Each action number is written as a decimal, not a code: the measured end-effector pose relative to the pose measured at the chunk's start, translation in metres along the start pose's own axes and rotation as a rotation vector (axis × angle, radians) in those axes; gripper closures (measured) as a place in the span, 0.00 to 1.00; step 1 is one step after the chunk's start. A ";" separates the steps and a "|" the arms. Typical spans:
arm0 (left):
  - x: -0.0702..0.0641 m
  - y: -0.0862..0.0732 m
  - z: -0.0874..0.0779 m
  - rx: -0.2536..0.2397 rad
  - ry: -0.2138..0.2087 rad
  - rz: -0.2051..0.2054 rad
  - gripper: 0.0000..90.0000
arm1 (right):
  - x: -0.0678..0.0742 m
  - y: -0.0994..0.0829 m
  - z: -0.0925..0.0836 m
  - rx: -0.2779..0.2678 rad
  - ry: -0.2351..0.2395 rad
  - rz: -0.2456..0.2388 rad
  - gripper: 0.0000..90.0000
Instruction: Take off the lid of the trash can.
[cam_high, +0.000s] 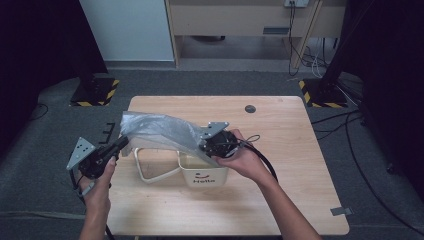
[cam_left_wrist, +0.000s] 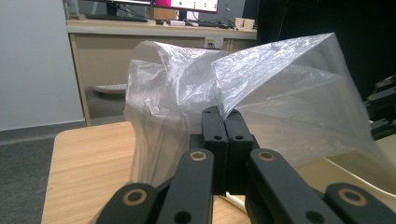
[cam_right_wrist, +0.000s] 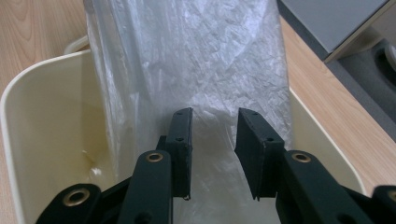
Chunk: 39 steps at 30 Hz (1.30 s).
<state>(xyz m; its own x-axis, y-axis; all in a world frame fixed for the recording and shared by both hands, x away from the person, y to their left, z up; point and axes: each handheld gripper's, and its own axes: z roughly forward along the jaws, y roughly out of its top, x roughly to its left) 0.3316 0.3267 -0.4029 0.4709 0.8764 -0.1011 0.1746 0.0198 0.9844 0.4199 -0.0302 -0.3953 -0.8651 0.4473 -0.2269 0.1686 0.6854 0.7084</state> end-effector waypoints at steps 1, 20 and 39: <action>-0.001 0.000 0.000 -0.002 -0.002 -0.001 1.00 | 0.001 0.001 0.002 0.009 0.006 -0.002 0.73; -0.027 0.011 0.017 0.033 -0.065 0.057 1.00 | 0.011 0.004 0.008 0.070 -0.006 -0.014 0.71; -0.066 0.029 0.061 0.134 -0.111 0.132 0.99 | 0.005 -0.018 -0.031 -0.032 -0.026 0.049 0.72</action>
<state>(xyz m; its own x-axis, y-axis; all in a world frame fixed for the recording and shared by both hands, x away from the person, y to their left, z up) 0.3586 0.2395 -0.3759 0.5887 0.8083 0.0050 0.2151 -0.1626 0.9630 0.3978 -0.0576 -0.3888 -0.8434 0.4950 -0.2089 0.1948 0.6441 0.7397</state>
